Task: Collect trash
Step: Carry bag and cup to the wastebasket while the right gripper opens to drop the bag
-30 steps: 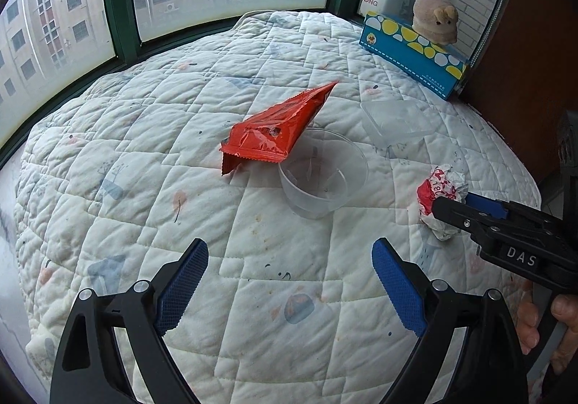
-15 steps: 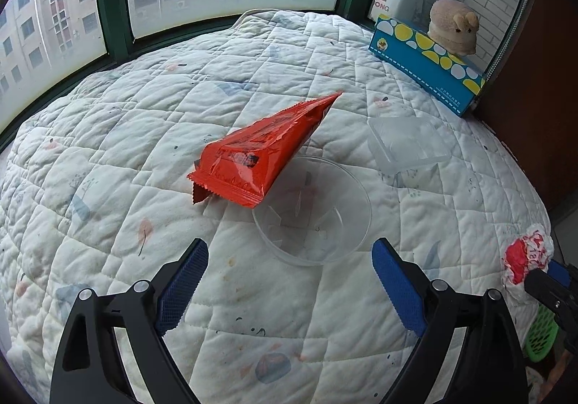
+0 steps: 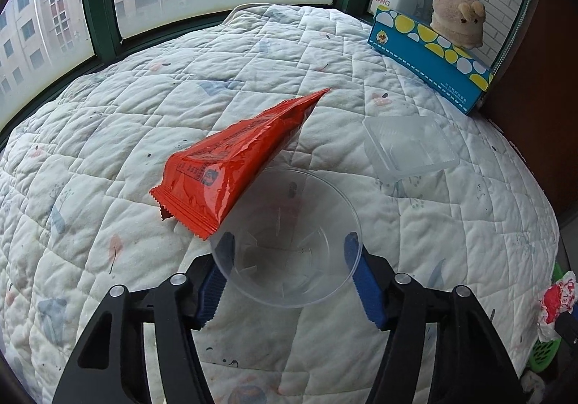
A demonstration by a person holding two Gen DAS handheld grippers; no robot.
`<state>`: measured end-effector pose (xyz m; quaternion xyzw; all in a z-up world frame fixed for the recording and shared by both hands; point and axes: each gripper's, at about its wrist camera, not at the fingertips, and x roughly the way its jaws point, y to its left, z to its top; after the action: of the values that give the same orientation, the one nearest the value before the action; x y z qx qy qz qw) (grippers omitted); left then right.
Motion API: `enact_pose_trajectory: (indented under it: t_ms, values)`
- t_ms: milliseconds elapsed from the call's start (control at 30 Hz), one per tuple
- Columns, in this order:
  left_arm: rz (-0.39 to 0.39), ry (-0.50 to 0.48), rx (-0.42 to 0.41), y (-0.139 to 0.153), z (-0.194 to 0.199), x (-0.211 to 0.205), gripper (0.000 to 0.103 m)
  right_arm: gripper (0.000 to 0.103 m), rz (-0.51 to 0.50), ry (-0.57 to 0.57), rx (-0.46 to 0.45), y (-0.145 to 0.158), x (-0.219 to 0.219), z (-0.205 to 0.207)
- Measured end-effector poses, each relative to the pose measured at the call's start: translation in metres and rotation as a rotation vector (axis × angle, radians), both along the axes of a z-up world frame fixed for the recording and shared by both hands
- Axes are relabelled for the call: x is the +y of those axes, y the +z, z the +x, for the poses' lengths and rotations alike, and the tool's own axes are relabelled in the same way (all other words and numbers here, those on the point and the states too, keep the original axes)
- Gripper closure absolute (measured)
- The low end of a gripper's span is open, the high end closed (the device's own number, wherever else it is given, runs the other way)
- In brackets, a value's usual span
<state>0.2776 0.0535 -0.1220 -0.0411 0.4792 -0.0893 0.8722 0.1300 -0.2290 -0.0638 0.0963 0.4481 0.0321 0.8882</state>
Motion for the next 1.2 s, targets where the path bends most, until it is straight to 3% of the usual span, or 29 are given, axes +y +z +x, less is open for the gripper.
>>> enact_pose_trajectory:
  t_ms: [233,533,1200]
  values:
    - [-0.023,-0.009,-0.015,0.009,-0.02,0.001,0.047,0.049,-0.019,-0.027,-0.019,0.003,-0.014,-0.019]
    - [-0.039,-0.091,-0.053,0.034,-0.065,-0.021,0.047,0.049,-0.021,-0.1,-0.022,0.003,-0.046,-0.049]
    - [-0.068,-0.384,-0.102,0.073,-0.139,-0.162,0.047,0.048,-0.057,-0.311,-0.012,-0.003,-0.144,-0.118]
